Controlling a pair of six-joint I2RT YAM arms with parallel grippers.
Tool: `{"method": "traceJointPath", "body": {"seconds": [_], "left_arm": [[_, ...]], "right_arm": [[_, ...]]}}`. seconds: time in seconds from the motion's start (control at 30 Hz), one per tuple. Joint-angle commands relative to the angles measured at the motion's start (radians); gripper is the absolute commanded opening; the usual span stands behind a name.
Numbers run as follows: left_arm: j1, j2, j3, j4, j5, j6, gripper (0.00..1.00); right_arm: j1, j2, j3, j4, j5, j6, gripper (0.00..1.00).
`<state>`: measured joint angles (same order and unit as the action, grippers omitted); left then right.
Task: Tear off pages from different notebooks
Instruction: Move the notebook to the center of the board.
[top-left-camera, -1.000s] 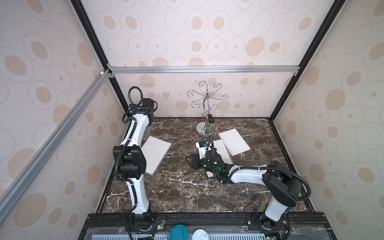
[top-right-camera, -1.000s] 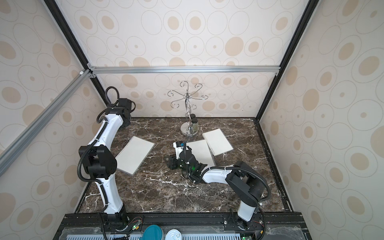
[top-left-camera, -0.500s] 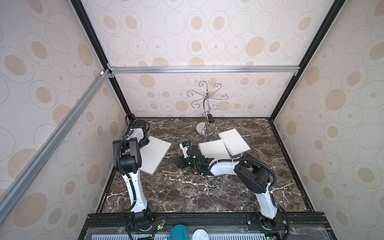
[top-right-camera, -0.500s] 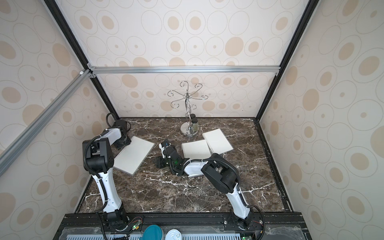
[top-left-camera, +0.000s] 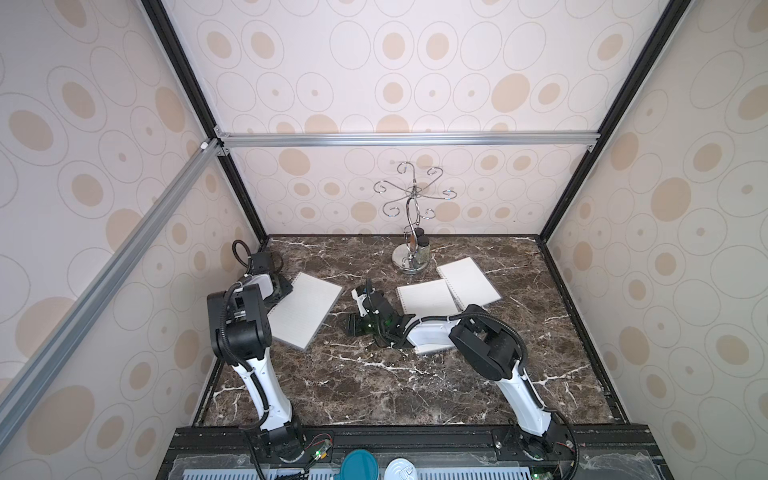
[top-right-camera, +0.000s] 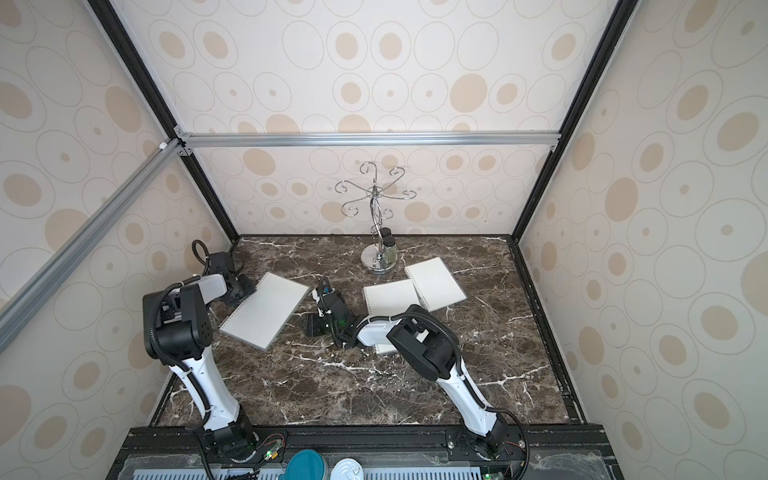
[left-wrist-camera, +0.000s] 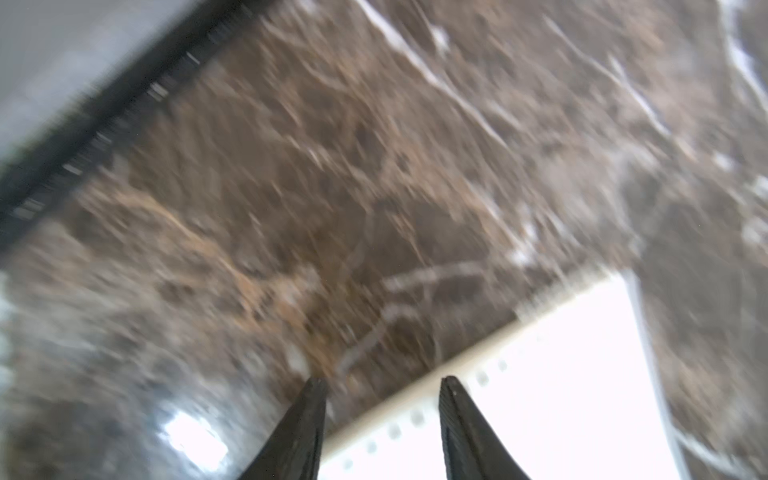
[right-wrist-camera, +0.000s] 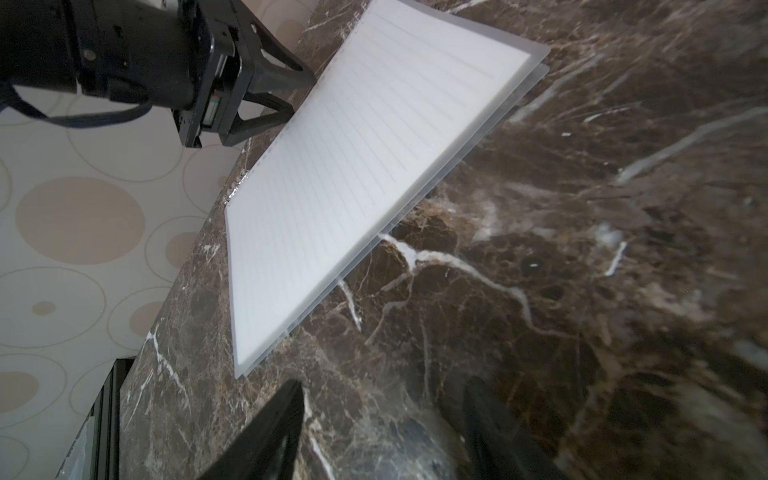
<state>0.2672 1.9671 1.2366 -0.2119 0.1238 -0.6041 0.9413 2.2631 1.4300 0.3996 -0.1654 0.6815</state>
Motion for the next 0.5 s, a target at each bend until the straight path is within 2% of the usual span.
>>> {"method": "traceJointPath", "body": {"seconds": [0.0, 0.1, 0.23, 0.47], "left_arm": [[-0.032, -0.061, -0.134, -0.013, 0.165, -0.006, 0.44], [-0.071, -0.153, -0.269, 0.022, 0.136, -0.013, 0.45], [-0.123, -0.230, -0.451, 0.125, 0.192, -0.048, 0.43], [-0.315, -0.399, -0.718, 0.261, 0.144, -0.166, 0.42]], "right_arm": [[-0.002, -0.004, -0.011, 0.010, 0.015, 0.018, 0.67], [-0.018, -0.036, -0.070, 0.035, 0.036, 0.026, 0.67], [-0.050, -0.107, -0.188, 0.095, 0.057, 0.034, 0.67], [-0.098, -0.304, -0.434, 0.138, 0.100, 0.029, 0.67]]}}
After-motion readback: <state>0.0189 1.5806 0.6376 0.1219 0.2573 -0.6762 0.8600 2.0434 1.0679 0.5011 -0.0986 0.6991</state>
